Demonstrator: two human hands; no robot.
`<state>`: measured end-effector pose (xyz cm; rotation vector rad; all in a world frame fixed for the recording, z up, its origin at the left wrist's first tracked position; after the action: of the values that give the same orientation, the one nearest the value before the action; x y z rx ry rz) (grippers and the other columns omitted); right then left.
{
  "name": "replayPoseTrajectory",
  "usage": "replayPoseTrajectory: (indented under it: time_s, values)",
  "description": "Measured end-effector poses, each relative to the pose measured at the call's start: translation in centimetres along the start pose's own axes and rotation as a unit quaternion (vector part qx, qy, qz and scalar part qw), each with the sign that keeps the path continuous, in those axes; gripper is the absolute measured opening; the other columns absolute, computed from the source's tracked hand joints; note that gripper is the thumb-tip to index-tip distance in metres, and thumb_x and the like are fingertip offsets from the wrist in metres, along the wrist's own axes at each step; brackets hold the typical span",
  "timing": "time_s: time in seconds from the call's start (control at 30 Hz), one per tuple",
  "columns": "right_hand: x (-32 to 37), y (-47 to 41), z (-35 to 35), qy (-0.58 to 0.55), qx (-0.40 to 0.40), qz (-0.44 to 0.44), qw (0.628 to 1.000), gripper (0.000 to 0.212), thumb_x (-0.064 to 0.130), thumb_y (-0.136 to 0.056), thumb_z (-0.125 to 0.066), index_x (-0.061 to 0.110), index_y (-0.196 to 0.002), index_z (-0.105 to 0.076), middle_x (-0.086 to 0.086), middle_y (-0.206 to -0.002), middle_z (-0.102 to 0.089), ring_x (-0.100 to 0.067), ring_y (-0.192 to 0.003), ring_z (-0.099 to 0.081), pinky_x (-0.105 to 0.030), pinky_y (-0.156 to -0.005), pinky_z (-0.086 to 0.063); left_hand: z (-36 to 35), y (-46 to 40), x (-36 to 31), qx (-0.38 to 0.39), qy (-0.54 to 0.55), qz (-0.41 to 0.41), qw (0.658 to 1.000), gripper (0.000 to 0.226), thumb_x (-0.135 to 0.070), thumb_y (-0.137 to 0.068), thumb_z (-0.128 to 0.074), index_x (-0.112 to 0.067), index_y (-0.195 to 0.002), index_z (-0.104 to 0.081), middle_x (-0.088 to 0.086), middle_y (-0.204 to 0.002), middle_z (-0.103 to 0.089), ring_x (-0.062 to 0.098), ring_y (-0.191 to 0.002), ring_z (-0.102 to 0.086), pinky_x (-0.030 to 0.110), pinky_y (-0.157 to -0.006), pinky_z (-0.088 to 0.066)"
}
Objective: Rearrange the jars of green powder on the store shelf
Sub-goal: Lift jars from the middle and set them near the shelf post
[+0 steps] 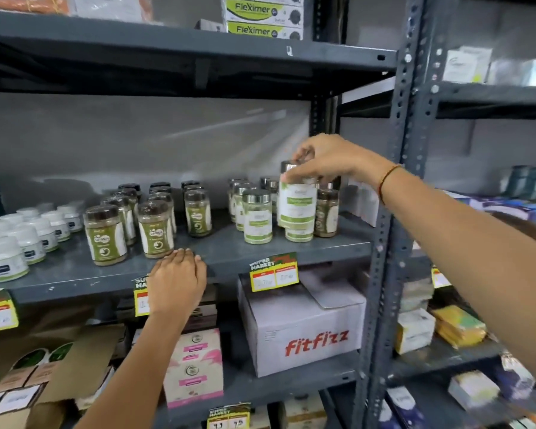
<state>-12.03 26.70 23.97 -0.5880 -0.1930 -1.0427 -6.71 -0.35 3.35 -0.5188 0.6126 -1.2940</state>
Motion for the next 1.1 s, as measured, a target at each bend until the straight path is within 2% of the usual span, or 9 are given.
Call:
replayPoseTrajectory:
  time_s: [0.13, 0.23, 0.33, 0.53, 0.73, 0.9, 1.03, 1.1]
  values:
    - [-5.0, 0.2, 1.8, 0.075, 0.02, -0.058, 0.995, 0.066, 0.056, -0.066, -0.083, 0.013, -0.113, -0.068, -0.005, -0.101, -0.072, -0.014, -0.08, -0.068, -0.023, -0.058, -0.056, -0.4, -0.1, 0.1, 0.008, -0.001, 0.005, 1.0, 0.049, -0.03, -0.092, -0.034, 0.0, -0.102, -0.071, 0.018, -0.105, -0.071, 0.032, -0.102, -0.066, 0.043, -0.092, -0.048]
    - [-8.3, 0.0, 2.3, 0.109, 0.037, -0.105, 0.988, 0.067, 0.053, -0.067, -0.084, 0.007, -0.114, -0.069, -0.009, -0.106, -0.073, -0.021, -0.094, -0.071, -0.028, -0.065, -0.061, -0.5, 0.1, 0.2, -0.002, 0.0, 0.005, 1.0, 0.052, -0.031, -0.093, -0.032, 0.001, -0.103, -0.071, 0.018, -0.105, -0.071, 0.032, -0.102, -0.066, 0.044, -0.092, -0.048]
    - [-10.7, -0.3, 2.2, 0.131, 0.061, -0.143, 0.979, 0.068, 0.052, -0.068, -0.083, 0.005, -0.116, -0.068, -0.011, -0.111, -0.071, -0.024, -0.097, -0.07, -0.035, -0.074, -0.064, -0.5, 0.2, 0.1, -0.013, -0.001, 0.002, 1.0, 0.053, -0.032, -0.094, -0.031, 0.003, -0.103, -0.071, 0.02, -0.104, -0.071, 0.033, -0.102, -0.066, 0.045, -0.094, -0.047]
    - [-12.9, -1.9, 0.3, 0.165, 0.086, -0.169, 0.968, 0.072, 0.054, -0.065, -0.085, 0.008, -0.116, -0.063, -0.008, -0.12, -0.066, -0.027, -0.095, -0.072, -0.04, -0.073, -0.064, -0.4, 0.3, 0.0, -0.028, 0.002, 0.004, 1.0, 0.051, -0.032, -0.093, -0.034, 0.003, -0.104, -0.07, 0.02, -0.105, -0.071, 0.034, -0.102, -0.065, 0.046, -0.094, -0.046]
    - [-13.9, -2.4, -0.8, 0.165, 0.102, -0.19, 0.962, 0.059, 0.045, -0.076, -0.081, 0.002, -0.111, -0.06, -0.012, -0.114, -0.063, -0.03, -0.093, -0.073, -0.042, -0.078, -0.063, -0.3, 0.4, 0.1, -0.041, 0.007, 0.01, 0.999, 0.051, -0.032, -0.093, -0.036, 0.004, -0.104, -0.07, 0.021, -0.105, -0.071, 0.034, -0.102, -0.066, 0.046, -0.094, -0.045]
    - [-14.1, -2.3, -0.8, 0.149, 0.106, -0.201, 0.962, 0.046, 0.041, -0.078, -0.08, 0.01, -0.095, -0.051, -0.009, -0.104, -0.055, -0.029, -0.092, -0.071, -0.041, -0.078, -0.063, -0.2, 0.4, 0.0, -0.047, 0.011, 0.015, 0.999, 0.05, -0.031, -0.093, -0.036, 0.004, -0.103, -0.07, 0.021, -0.105, -0.071, 0.035, -0.101, -0.066, 0.046, -0.094, -0.045]
    - [-14.1, -2.2, -0.9, 0.156, 0.101, -0.205, 0.961, 0.052, 0.041, -0.079, -0.08, 0.008, -0.106, -0.051, -0.01, -0.111, -0.057, -0.031, -0.097, -0.071, -0.042, -0.08, -0.063, -0.1, 0.4, 0.0, -0.049, 0.008, 0.013, 0.999, 0.05, -0.031, -0.094, -0.036, 0.004, -0.104, -0.07, 0.021, -0.105, -0.07, 0.035, -0.101, -0.066, 0.046, -0.093, -0.046]
    - [-14.0, -2.1, -0.8, 0.174, 0.105, -0.204, 0.958, 0.06, 0.044, -0.08, -0.078, 0.006, -0.12, -0.054, -0.011, -0.12, -0.059, -0.03, -0.101, -0.068, -0.041, -0.082, -0.062, 0.0, 0.4, 0.0, -0.05, 0.005, 0.009, 0.999, 0.05, -0.031, -0.094, -0.036, 0.004, -0.104, -0.07, 0.022, -0.105, -0.07, 0.035, -0.1, -0.066, 0.046, -0.091, -0.047]
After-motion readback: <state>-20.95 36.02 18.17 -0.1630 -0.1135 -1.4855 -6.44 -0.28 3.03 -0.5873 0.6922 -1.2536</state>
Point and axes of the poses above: each hand's wrist, its own y-axis away from the middle knuckle, its own z-axis out of the back of the hand, x = y × z, the point moved 7 cm from there along -y, towards the middle knuckle
